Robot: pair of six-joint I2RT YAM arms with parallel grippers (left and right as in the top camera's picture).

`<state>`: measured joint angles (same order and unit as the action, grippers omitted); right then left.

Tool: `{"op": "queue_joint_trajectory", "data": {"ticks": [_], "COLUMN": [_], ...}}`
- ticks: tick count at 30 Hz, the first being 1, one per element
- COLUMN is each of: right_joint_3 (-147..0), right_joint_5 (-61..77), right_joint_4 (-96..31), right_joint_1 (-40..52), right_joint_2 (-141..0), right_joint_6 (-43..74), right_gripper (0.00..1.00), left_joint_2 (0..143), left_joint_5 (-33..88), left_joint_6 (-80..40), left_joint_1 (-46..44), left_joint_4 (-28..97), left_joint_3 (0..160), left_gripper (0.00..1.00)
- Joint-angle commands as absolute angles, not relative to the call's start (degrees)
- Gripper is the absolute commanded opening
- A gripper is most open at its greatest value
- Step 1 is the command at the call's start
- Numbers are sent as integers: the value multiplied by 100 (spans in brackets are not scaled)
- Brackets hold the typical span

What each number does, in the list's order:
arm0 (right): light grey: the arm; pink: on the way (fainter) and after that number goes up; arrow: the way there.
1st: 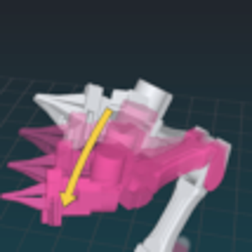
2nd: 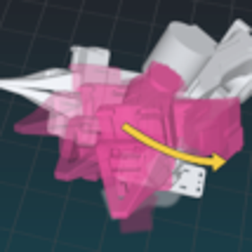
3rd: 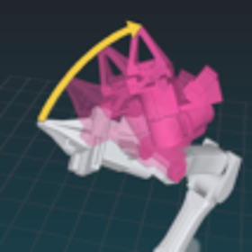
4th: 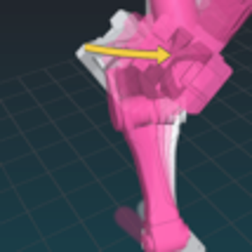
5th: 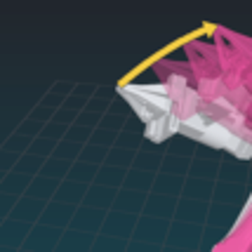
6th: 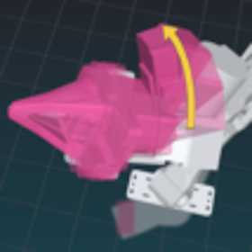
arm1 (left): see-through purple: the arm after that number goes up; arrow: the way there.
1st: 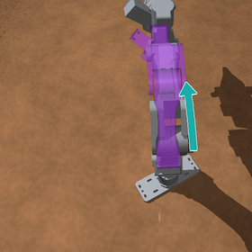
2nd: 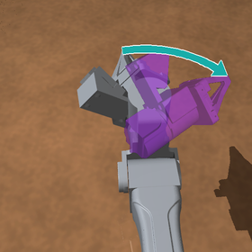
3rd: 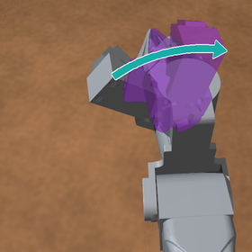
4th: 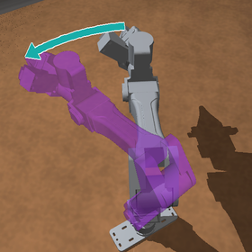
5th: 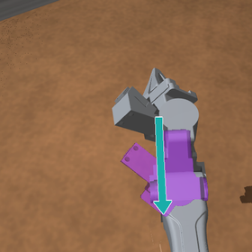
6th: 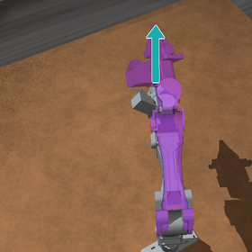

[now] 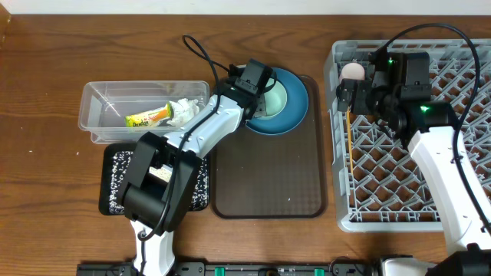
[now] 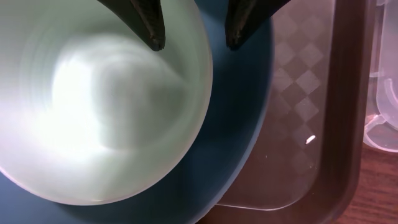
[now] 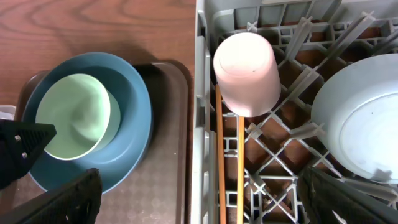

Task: Sort waste into correct bins and load items into the dishwasher rack
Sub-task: 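Close the left gripper on the pale-green bowl's rim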

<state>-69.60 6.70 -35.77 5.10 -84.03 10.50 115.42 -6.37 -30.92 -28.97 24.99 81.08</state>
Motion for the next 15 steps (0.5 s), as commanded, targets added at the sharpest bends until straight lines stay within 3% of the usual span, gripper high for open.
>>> {"op": "queue_joint_trajectory", "data": {"ticks": [1,11,15], "right_joint_3": [-7000,-7000,-7000], "right_joint_5": [714,711,711], "right_joint_4": [-3581,-3581,-3581], "right_joint_1": [499,499,499], "right_joint_2": [-8390,-8390,-8390], "right_joint_6": [1066,1066,1066], "right_gripper": [99,99,99], "left_joint_2": [11574,11574,11574], "left_joint_5": [-646,-491,-493], "left_joint_6": [-3205,-3208,-3208], "left_joint_1": [-2886,-2895,-2895], "left_joint_4": [2477,2473,2453], "left_joint_3": [8084,8084,8084], "left_gripper": [35,33,29]}}
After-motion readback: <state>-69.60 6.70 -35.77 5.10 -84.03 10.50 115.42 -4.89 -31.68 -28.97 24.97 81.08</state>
